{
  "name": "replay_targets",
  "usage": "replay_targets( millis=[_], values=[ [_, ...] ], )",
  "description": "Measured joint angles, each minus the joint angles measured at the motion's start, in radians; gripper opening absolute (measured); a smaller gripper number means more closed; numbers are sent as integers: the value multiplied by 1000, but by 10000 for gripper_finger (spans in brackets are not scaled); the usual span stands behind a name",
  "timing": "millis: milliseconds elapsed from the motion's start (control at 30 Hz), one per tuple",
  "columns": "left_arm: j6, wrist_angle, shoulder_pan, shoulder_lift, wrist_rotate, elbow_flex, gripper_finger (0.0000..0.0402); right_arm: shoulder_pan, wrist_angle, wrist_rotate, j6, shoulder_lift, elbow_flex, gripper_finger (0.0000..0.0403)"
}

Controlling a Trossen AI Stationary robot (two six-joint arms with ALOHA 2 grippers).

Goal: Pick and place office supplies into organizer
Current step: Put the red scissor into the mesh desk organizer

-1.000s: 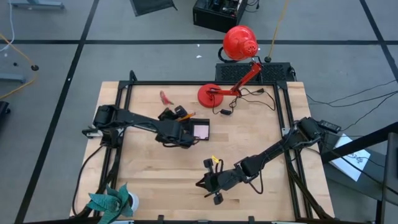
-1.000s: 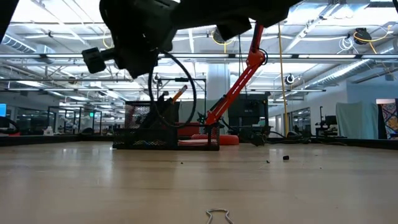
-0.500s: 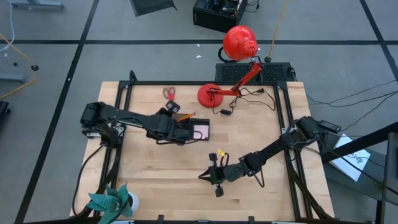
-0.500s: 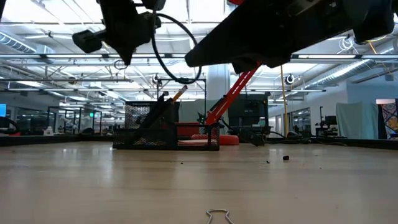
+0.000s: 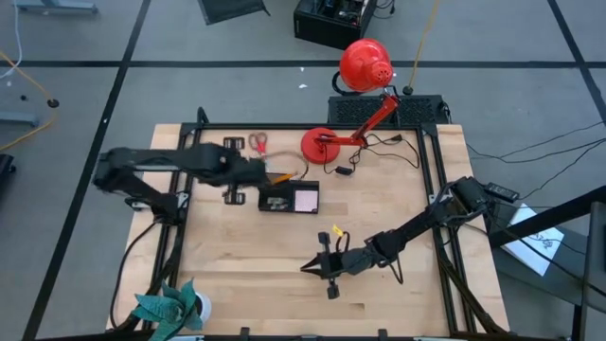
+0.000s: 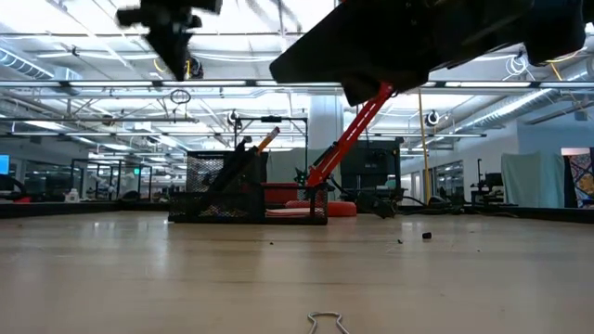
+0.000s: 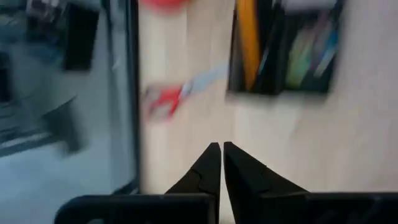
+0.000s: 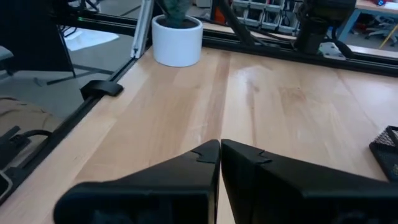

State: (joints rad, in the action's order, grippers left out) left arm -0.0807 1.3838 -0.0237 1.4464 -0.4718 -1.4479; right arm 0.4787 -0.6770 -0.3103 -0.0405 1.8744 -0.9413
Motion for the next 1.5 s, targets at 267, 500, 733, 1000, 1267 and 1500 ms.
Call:
replay_targets(
  millis=[267,500,733,1000,1267,1500],
  values=[
    [202,-401,-109,-204,112,-1,14,14,-8,0,25,0,0,9],
    [281,-498,-225,-236,117,-2,8,14,-8,0,26,0,0,9],
    [331,-602,-403,-119,351,-2,41,14,-8,0,26,0,0,9],
    [382,-746,-516,11,677,-1,103,14,-2,4,19,0,0,9],
    [377,-843,-626,60,736,-1,148,14,85,53,19,0,0,9],
    [433,-781,-737,191,679,-1,152,14,99,52,26,0,0,9]
  ],
)
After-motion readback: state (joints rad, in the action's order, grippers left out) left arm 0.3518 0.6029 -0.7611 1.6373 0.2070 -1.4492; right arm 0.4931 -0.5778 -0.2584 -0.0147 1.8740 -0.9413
